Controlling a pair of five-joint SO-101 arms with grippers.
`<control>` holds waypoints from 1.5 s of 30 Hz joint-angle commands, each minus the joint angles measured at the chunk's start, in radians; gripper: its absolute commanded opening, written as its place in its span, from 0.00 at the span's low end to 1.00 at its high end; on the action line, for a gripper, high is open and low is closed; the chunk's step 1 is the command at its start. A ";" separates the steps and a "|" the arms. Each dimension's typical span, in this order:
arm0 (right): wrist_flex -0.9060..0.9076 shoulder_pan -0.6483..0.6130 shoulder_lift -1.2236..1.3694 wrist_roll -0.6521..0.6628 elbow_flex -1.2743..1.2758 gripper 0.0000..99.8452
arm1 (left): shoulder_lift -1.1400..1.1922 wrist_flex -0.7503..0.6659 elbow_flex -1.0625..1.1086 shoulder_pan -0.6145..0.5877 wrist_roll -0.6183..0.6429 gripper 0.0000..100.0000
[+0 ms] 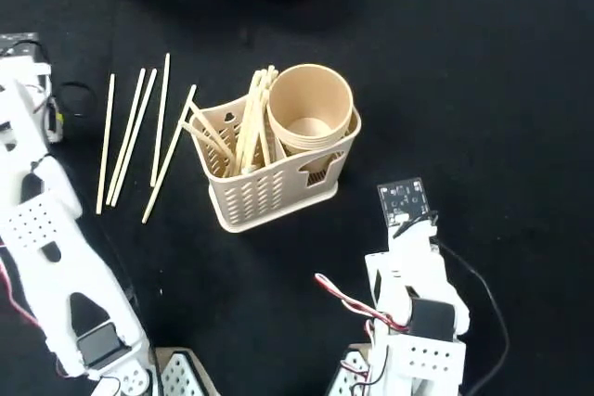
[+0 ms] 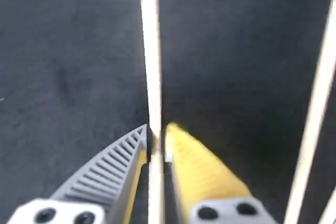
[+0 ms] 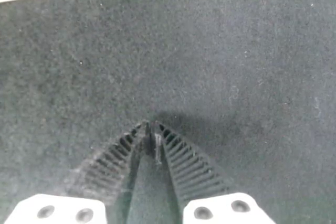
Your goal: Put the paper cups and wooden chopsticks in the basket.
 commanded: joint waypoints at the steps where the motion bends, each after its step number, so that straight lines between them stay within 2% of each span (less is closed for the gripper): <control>1: 0.005 -0.011 -0.070 0.006 -0.004 0.01 | 0.114 0.155 -0.225 -0.010 -0.051 0.04; 6: 0.005 -0.011 -0.070 0.006 -0.004 0.01 | 0.190 0.321 -0.475 -0.007 -0.051 0.03; 11: 0.005 -0.011 -0.070 0.006 -0.004 0.01 | 0.199 0.318 -0.541 0.005 0.006 0.03; 14: 0.005 -0.011 -0.070 0.006 -0.004 0.01 | 0.158 0.321 -0.512 0.030 0.110 0.03; 17: 0.005 -0.011 -0.070 0.006 -0.004 0.01 | 0.048 0.321 -0.403 0.042 0.284 0.03; 20: 0.005 -0.011 -0.070 0.006 -0.004 0.01 | -0.146 0.321 -0.168 0.064 0.404 0.03; 26: 0.005 -0.011 -0.070 0.006 -0.004 0.01 | -0.658 0.304 0.410 0.186 0.422 0.03; 31: 0.005 -0.011 -0.070 0.006 -0.004 0.01 | -1.066 0.126 0.792 0.283 0.422 0.03; 38: 0.005 -0.011 -0.070 0.006 -0.004 0.01 | -1.579 -0.272 1.290 0.369 0.430 0.03; 45: 0.005 -0.011 -0.070 0.006 -0.004 0.01 | -1.975 -0.577 1.584 0.430 0.565 0.03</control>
